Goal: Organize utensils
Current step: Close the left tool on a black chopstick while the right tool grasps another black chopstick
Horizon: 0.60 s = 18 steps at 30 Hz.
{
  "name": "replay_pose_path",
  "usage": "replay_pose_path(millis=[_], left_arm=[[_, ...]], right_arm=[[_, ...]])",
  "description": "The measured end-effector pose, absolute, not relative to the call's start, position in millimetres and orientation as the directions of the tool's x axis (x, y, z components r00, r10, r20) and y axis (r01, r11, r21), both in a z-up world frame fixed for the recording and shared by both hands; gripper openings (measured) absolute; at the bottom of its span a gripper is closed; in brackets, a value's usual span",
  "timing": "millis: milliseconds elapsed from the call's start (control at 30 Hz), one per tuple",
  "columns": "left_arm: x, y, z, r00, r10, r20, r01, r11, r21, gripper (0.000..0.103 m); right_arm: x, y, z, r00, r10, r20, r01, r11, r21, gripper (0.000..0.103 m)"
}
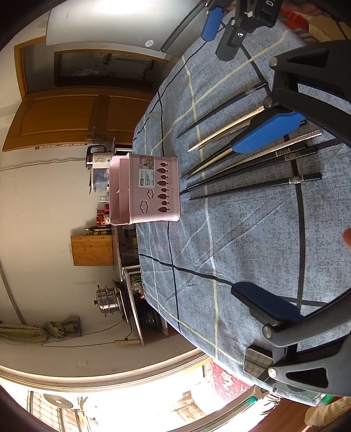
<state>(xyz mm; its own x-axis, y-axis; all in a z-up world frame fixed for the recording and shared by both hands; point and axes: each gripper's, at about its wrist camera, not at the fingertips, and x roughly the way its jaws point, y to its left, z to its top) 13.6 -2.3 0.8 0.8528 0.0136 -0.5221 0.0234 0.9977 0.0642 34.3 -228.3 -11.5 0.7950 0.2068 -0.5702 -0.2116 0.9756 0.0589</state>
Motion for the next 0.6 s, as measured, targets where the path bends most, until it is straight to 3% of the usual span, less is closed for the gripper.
replay_pose_path(millis=[167,400,567,600], left_arm=[[39,-4,-3,0.846,0.042,-0.532,0.037,0.990,0.137,0.098],[89,-5,-13,0.763,-0.010,-0.646,0.107,0.988,0.111,0.098],[124,-1,-26,0.693,-0.039,-0.720,0.126,0.990,0.067,0.092],[132,0,-30,0.666,-0.057,-0.744,0.130,0.991,0.041,0.090]], right_arm=[[59,-227,-14,0.778,0.200,-0.596,-0.213,0.976,0.050,0.076],[103,-222,-13,0.741,0.216,-0.636,-0.235,0.970,0.055,0.076],[142,-215,-20,0.690,0.207,-0.693,-0.246,0.968,0.044,0.064],[150,-214,-23,0.675,0.207,-0.708,-0.246,0.968,0.048,0.056]])
